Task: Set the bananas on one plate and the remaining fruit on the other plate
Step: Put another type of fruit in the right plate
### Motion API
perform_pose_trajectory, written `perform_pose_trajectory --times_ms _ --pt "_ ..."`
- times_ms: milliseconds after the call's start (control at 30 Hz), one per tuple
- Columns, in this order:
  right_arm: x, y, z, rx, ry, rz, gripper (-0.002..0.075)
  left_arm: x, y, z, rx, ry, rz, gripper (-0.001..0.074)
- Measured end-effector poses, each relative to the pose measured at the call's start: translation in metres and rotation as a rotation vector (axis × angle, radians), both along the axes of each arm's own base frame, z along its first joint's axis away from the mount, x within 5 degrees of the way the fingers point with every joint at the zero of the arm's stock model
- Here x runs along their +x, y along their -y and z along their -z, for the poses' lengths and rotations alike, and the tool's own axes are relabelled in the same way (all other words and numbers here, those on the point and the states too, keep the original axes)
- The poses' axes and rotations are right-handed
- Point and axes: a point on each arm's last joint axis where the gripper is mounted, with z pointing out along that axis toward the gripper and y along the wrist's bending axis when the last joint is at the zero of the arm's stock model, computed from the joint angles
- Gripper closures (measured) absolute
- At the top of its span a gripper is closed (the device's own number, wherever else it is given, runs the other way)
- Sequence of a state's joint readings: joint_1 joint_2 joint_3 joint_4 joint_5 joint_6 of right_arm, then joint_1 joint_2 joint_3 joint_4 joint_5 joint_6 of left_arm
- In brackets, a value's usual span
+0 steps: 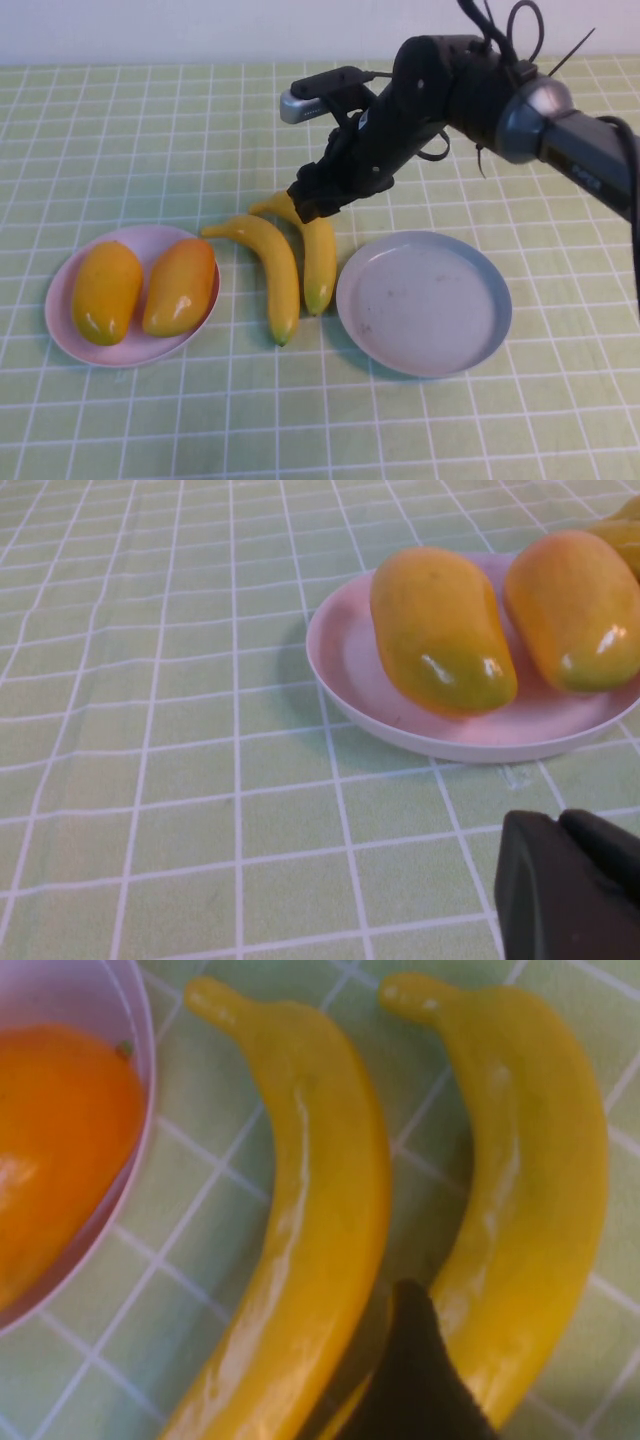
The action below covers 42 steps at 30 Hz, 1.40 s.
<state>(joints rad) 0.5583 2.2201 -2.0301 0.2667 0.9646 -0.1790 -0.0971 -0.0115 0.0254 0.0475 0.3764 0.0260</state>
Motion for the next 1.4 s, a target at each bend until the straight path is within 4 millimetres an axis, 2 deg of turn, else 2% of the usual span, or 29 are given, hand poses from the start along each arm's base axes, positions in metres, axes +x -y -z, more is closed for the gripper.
perform_pose_trajectory --times_ms 233,400,667,800,900,1033,1167,1300,1367,1400 --pt "0.024 -0.014 0.03 -0.007 0.008 0.004 0.0299 0.0 0.0 0.0 0.002 0.0 0.0 0.0738" --pt "0.03 -0.014 0.049 -0.053 0.006 0.008 0.0308 0.0 0.0 0.0 0.002 0.0 0.0 0.0738" --pt "0.032 -0.015 0.051 -0.059 0.014 0.01 0.0405 0.0 0.0 0.0 0.002 0.0 0.0 0.0738" --pt "0.032 -0.015 0.048 -0.047 0.022 0.013 0.0405 0.0 0.0 0.0 0.002 0.0 0.0 0.0738" --pt "0.031 -0.015 0.03 -0.024 0.057 0.015 0.0405 0.0 0.0 0.0 0.002 0.0 0.0 0.0738" --pt "0.018 -0.005 -0.025 0.001 0.101 0.041 0.0406 0.0 0.0 0.0 0.002 0.0 0.0 0.0738" --pt "-0.006 0.016 -0.073 -0.073 0.103 0.048 0.0406 0.0 0.0 0.0 0.002 0.0 0.0 0.0738" --pt "-0.031 0.039 -0.09 -0.14 0.061 0.09 0.0406 0.0 0.0 0.0 0.002 0.0 0.0 0.0738" --pt "-0.042 0.054 -0.09 -0.15 0.041 0.129 0.0406 0.0 0.0 0.0 0.002 0.0 0.0 0.0738" --pt "-0.046 0.06 -0.084 -0.153 0.024 0.154 0.0406 0.0 0.0 0.0 0.002 0.0 0.0 0.0738"
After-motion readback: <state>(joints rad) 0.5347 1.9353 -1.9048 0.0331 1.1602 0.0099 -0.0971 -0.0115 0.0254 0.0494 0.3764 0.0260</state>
